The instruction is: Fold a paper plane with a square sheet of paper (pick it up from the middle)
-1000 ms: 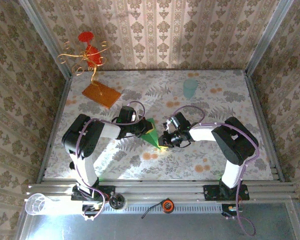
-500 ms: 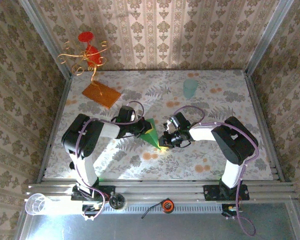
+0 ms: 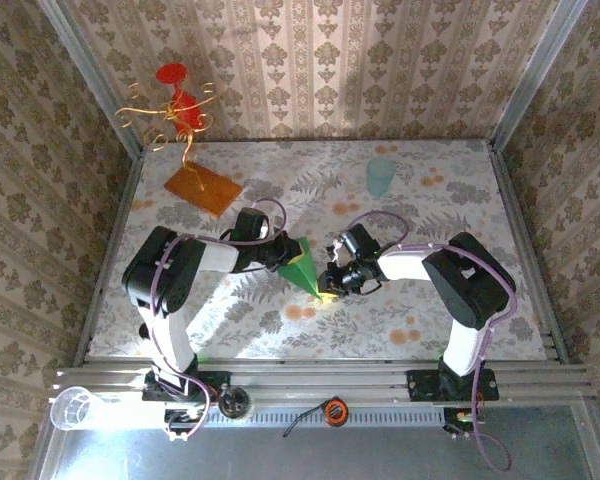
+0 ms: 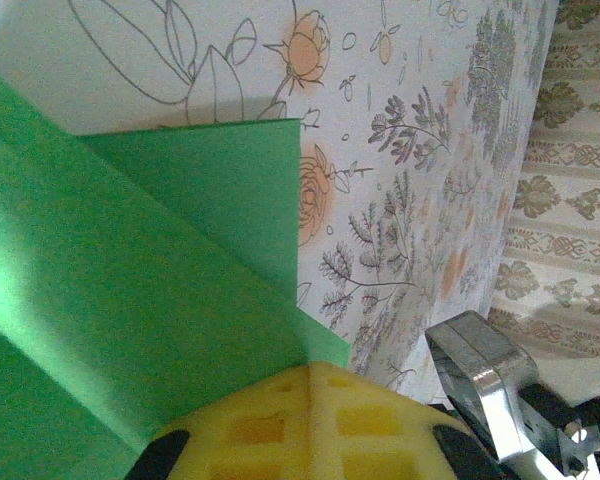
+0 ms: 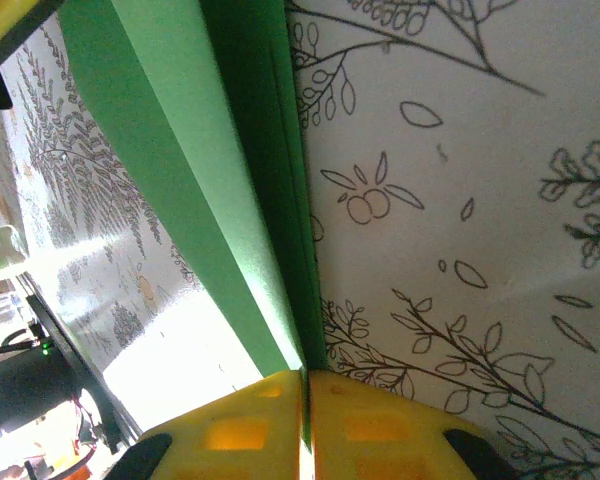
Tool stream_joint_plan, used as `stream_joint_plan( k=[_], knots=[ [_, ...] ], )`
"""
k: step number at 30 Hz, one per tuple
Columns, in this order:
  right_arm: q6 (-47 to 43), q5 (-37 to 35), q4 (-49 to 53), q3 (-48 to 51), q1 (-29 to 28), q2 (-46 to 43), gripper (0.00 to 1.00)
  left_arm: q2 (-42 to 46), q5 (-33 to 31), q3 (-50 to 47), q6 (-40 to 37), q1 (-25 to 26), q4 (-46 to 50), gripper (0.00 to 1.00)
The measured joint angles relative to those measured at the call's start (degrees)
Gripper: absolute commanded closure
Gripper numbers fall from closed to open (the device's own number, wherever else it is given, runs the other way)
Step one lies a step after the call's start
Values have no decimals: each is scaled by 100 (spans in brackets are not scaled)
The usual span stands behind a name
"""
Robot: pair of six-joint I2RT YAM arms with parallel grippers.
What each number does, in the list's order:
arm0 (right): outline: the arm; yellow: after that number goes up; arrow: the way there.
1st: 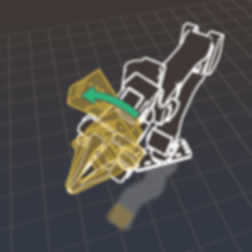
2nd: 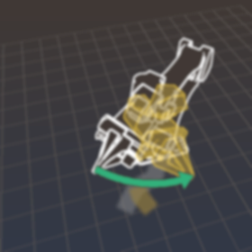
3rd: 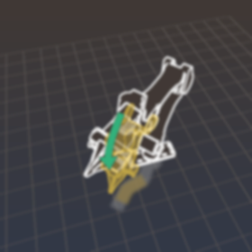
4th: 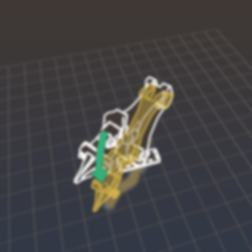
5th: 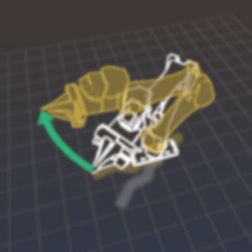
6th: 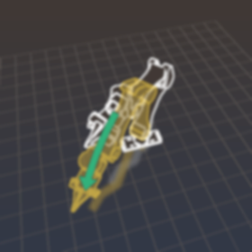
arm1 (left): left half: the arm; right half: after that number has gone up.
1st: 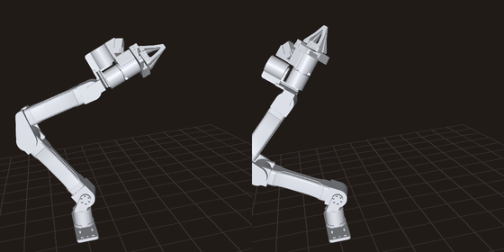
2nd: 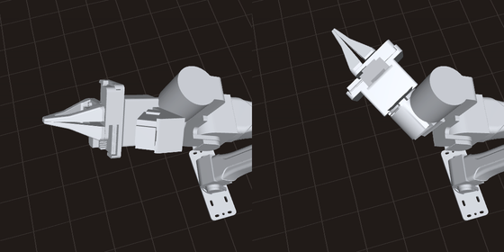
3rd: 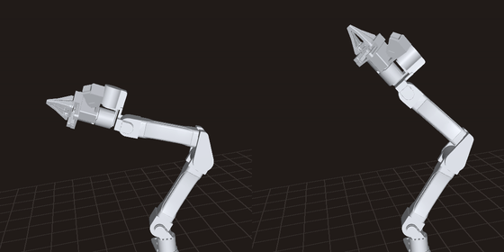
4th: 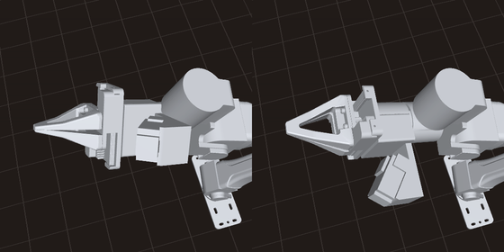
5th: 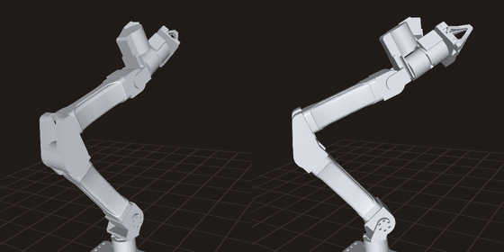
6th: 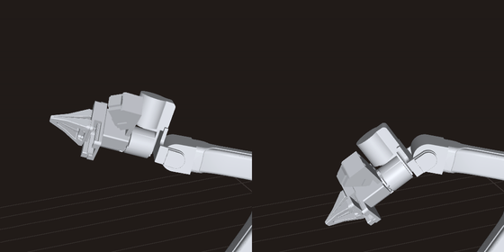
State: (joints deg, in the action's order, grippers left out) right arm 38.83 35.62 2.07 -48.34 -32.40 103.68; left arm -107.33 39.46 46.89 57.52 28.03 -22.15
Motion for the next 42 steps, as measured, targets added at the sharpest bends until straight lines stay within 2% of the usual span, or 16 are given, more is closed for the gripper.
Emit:
stream_joint_plan(
  k=[34,38,42],
  knots=[
    [2,9,61,-37,0,22,86,-358,144,190,-221,-46,114,95],
    [2,28,57,-37,0,11,83,-358,136,201,-289,-48,157,96],
    [52,-2,155,-35,0,-92,72,-358,131,243,-378,-48,264,96]
  ],
)
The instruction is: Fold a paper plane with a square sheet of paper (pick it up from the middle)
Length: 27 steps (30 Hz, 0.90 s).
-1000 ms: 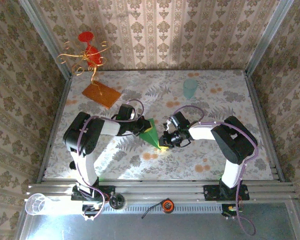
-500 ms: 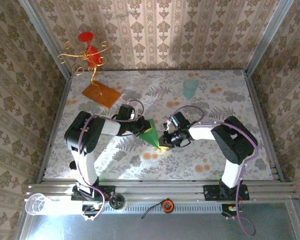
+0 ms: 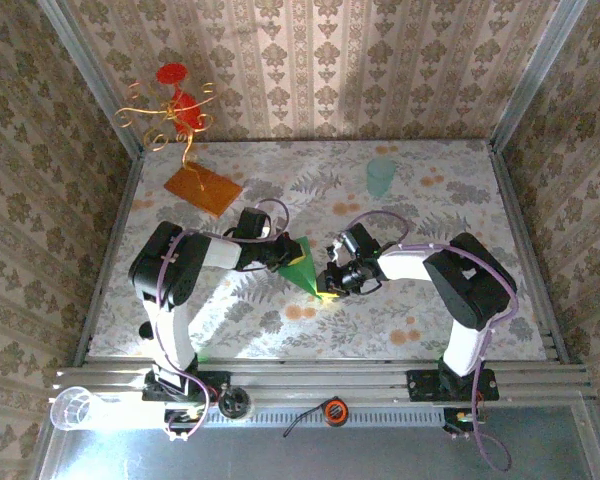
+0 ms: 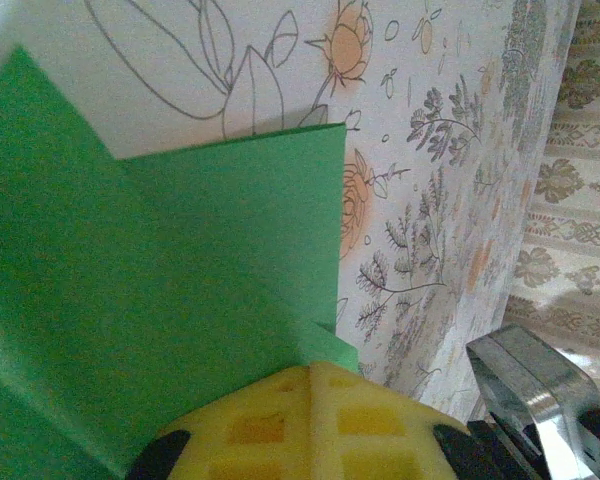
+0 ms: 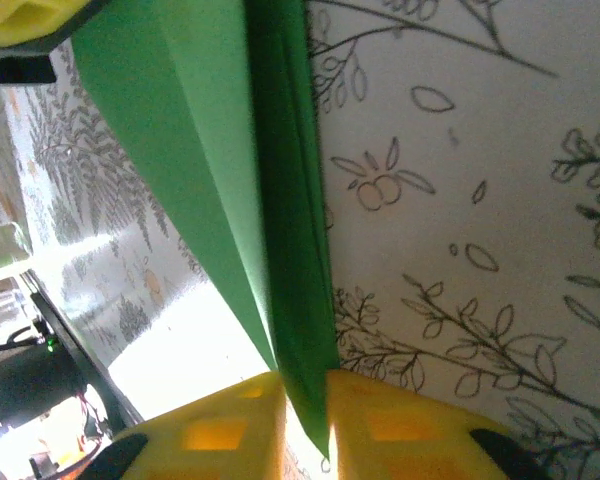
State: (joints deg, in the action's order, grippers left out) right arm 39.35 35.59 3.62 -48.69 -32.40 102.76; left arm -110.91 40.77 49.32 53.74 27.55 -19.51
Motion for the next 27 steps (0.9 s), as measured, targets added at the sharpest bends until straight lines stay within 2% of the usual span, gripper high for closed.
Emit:
stream_joint_plan(
  k=[4,10,13,19,27],
  knots=[
    [15,-103,249,4,0,-258,65,0,-22,52,-96,7,125,96],
    [9,-358,476,2,0,-726,64,0,-28,87,-155,11,212,96],
    [-13,-507,599,-37,0,-804,68,-2,-28,103,-179,11,245,96],
    [-98,-789,868,-557,-151,-734,85,-4,-48,140,-203,17,330,96],
    [-160,-1134,925,-1263,-577,-138,96,-13,-63,164,-219,22,389,97]
  ],
)
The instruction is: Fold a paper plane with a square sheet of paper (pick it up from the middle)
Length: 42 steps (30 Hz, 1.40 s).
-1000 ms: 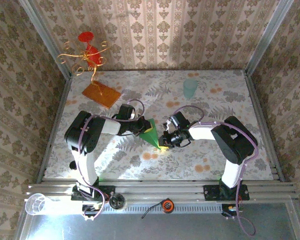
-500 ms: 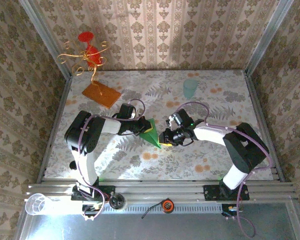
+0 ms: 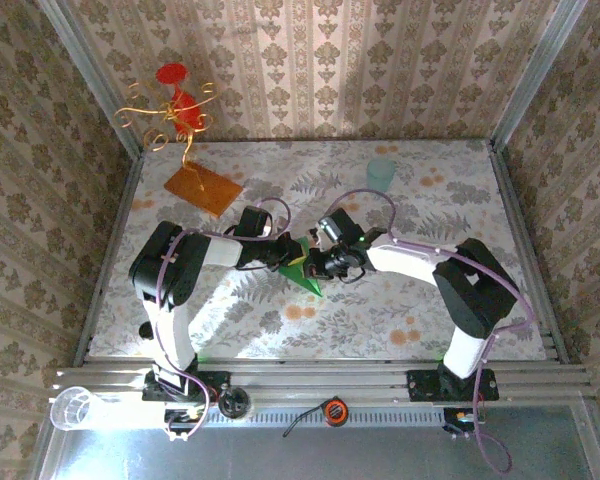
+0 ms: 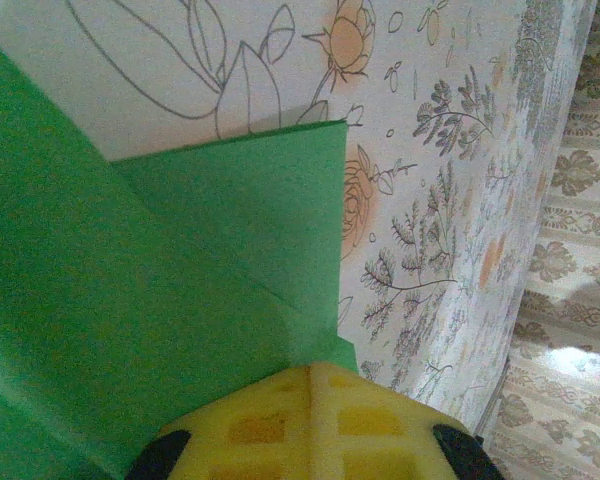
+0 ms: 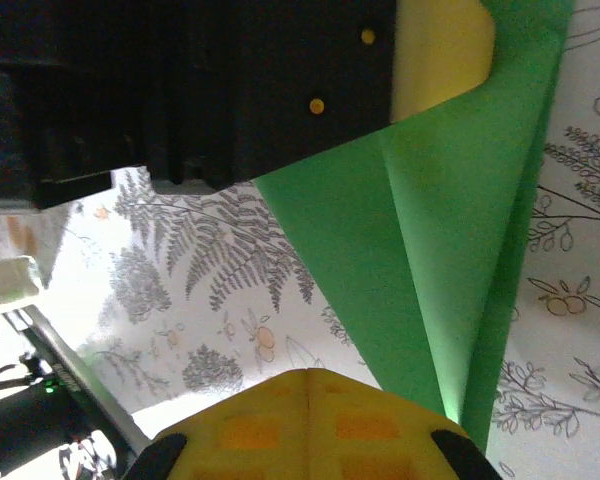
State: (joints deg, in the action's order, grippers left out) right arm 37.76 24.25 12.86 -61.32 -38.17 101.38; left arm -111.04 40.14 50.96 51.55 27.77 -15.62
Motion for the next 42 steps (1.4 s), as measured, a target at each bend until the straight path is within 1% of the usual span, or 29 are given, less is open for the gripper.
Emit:
stream_joint_plan(
  k=[5,10,21,42],
  knots=[
    [20,-68,114,-297,-61,433,99,-13,-2,70,-46,0,144,97],
    [22,-177,177,-487,-61,643,100,-24,-37,164,-157,22,352,98],
    [44,-286,219,-498,-22,857,100,-46,-173,396,-334,70,826,98],
    [35,-286,223,-492,31,938,100,-61,-269,525,-472,105,1110,99]
  ],
)
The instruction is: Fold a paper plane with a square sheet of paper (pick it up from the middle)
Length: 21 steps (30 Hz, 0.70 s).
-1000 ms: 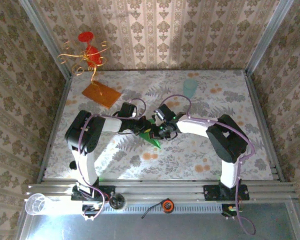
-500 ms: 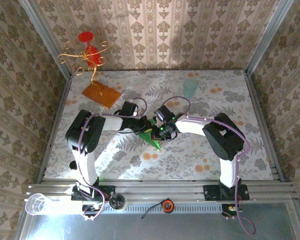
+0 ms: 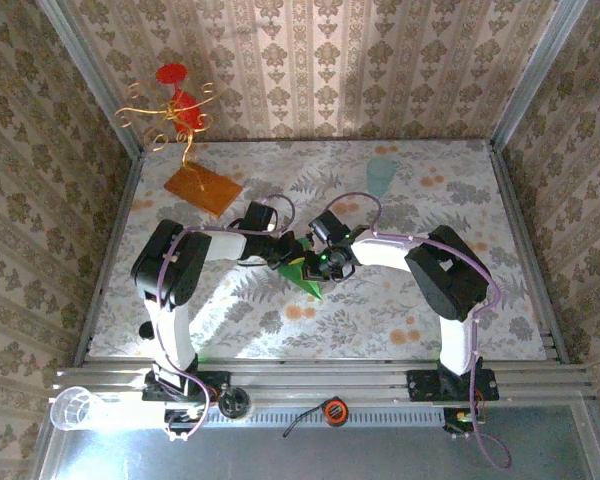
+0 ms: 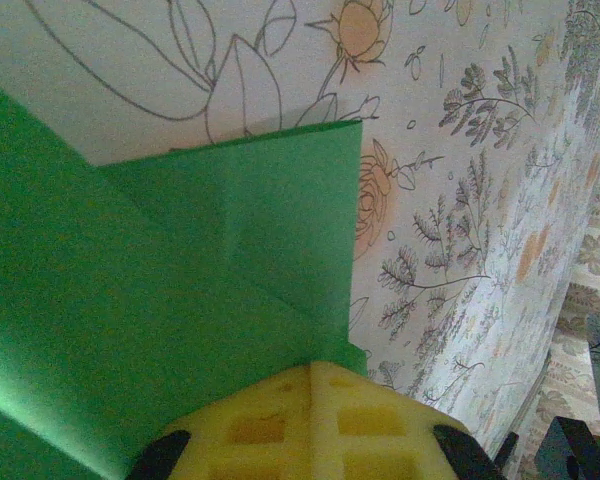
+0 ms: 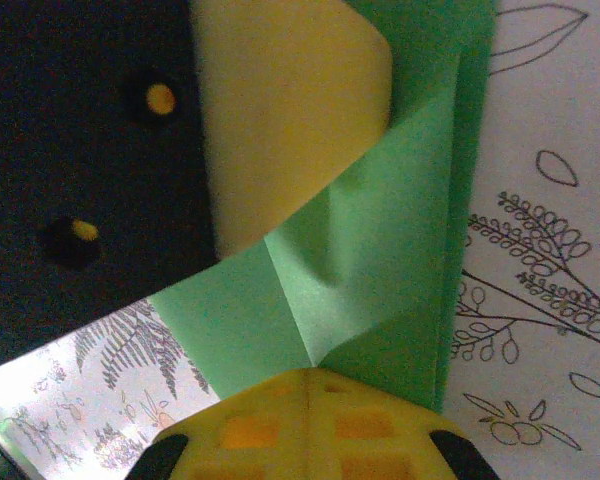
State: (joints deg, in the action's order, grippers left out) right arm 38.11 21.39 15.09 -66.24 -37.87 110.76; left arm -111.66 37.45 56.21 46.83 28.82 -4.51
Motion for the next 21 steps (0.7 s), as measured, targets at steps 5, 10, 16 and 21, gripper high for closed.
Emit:
stream_joint_plan(
  k=[5,10,16,21],
  knots=[
    [-22,7,-48,85,11,0,100,0,-17,9,-17,2,24,99],
    [-39,162,-260,243,63,-26,99,0,-20,9,-20,2,26,99],
    [-42,295,-398,514,98,-190,99,0,-22,9,-20,2,26,99],
    [-42,332,-267,739,105,-417,98,0,-22,9,-20,2,24,99]
  ],
)
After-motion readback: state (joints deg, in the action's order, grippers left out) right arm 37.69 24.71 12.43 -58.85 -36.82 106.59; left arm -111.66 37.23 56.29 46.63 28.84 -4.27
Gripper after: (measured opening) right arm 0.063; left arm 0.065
